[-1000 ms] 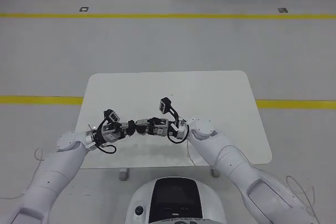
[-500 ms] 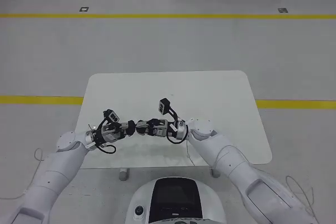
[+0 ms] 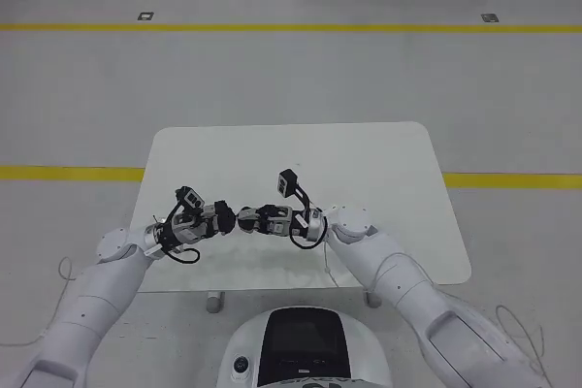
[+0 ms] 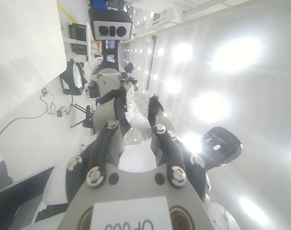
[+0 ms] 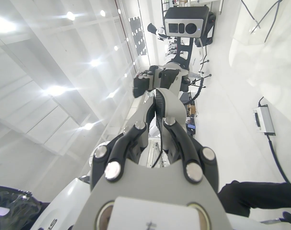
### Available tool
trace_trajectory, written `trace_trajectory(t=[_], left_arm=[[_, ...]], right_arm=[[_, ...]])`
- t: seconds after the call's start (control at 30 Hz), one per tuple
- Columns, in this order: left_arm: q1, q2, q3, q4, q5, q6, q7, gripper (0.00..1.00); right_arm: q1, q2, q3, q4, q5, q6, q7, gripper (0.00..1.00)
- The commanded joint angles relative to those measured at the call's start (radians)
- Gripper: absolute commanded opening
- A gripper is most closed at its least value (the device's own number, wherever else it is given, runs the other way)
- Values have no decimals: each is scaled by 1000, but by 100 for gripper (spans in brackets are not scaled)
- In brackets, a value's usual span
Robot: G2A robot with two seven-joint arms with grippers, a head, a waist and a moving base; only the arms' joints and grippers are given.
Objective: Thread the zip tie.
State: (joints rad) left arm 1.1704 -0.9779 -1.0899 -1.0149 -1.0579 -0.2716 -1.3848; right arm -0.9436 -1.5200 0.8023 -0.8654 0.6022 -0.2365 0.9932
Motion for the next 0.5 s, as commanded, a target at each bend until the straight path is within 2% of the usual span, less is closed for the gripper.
trace_trajectory(t=[0.0,0.23,0.37,0.47], left_arm=[[0,0,0,0,1,0,0,100],[0,0,0,0,1,0,0,100],[0,0,0,0,1,0,0,100],[0,0,0,0,1,0,0,100]], right_arm=[[-3,2,5,-4,-9,-5,-4,0],[-16,11,24,-24,-49,-34,-25,0],[-24,16,31,-49,-85,-83,-26,0],[-26,17,33,-52,-89,-88,-31,0]])
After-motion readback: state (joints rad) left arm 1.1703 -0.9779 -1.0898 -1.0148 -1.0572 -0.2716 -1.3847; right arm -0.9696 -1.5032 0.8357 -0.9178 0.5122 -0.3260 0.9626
